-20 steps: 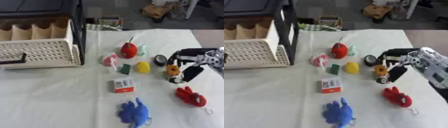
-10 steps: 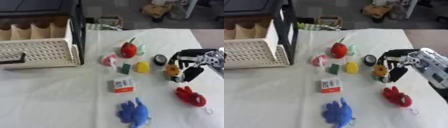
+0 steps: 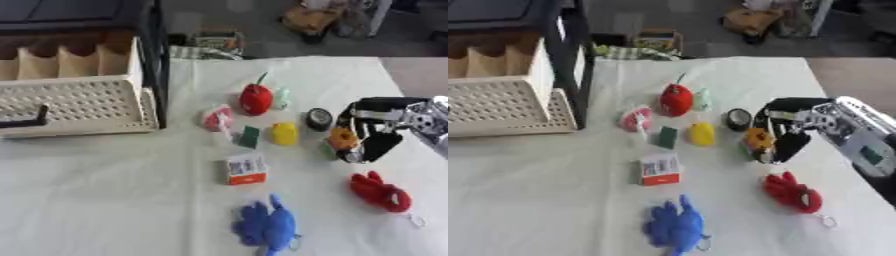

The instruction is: Pick up objects from table and place into drawer.

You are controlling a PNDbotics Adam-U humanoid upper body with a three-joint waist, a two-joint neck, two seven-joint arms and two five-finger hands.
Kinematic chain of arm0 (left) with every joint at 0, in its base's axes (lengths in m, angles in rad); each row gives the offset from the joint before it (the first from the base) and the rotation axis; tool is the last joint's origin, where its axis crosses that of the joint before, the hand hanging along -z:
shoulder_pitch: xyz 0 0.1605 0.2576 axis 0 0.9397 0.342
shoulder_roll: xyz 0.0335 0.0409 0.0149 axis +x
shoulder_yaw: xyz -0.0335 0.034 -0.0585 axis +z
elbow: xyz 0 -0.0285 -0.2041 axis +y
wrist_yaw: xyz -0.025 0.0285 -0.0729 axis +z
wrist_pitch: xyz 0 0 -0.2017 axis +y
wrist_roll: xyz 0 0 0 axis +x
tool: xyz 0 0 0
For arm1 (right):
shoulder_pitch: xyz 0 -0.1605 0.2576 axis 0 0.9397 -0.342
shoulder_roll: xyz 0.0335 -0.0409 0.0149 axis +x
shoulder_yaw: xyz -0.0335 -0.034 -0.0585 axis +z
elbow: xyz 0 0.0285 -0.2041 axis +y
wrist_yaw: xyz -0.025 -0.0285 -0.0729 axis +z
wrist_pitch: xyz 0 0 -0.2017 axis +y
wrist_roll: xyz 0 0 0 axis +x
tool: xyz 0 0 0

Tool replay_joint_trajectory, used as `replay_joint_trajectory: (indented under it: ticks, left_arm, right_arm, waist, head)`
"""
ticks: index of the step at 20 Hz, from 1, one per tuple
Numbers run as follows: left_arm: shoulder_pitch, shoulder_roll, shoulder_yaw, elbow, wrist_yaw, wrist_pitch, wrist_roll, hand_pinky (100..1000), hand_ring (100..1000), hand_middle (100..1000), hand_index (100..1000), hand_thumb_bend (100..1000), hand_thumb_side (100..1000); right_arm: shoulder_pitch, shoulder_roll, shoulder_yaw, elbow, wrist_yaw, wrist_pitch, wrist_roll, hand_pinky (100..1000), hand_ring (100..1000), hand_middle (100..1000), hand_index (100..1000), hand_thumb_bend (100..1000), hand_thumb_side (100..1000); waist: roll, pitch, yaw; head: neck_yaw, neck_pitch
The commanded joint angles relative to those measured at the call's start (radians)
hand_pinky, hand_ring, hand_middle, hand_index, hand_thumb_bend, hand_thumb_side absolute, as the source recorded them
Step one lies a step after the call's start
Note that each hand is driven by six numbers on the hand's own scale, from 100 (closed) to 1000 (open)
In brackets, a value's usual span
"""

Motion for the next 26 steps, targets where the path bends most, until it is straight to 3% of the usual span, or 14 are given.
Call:
replay_joint_trajectory:
  ticks: [1, 8, 12, 26]
  left_arm:
    - [-0.005, 0.016, 0.016, -0.008, 0.004, -0.002, 0.005, 100, 100, 100, 768, 100, 252]
    - [-0.004, 0.017, 0.016, -0.008, 0.004, 0.0, 0.004, 100, 100, 100, 768, 100, 252]
    - [-0.004, 0.018, 0.016, -0.008, 0.004, 0.0, 0.003, 100, 100, 100, 768, 100, 253]
    - [-0.003, 0.023, 0.017, -0.008, 0.005, 0.0, 0.002, 100, 100, 100, 768, 100, 255]
  right_arm:
    - [-0.01, -0.02, -0.012, -0.004, -0.011, 0.009, -0.014, 472, 524, 503, 585, 225, 289]
    - [-0.011, -0.021, -0.022, -0.018, -0.037, 0.048, -0.05, 426, 483, 434, 507, 100, 239]
    - [-0.013, -0.026, -0.037, -0.046, -0.057, 0.073, -0.07, 411, 467, 413, 489, 100, 173]
    - [-0.03, -0.052, -0.102, -0.221, -0.156, 0.171, -0.122, 398, 425, 351, 452, 100, 139]
  waist:
    - [0.0, -0.018, 0.002]
    - [-0.002, -0.019, 0.0]
    - [-0.003, -0.022, 0.0]
    - [-0.009, -0.036, -0.001]
  head:
    - [-0.002, -0.014]
    - [-0.001, -0.012]
    - [0.0, -0.012]
    - [0.014, -0.014]
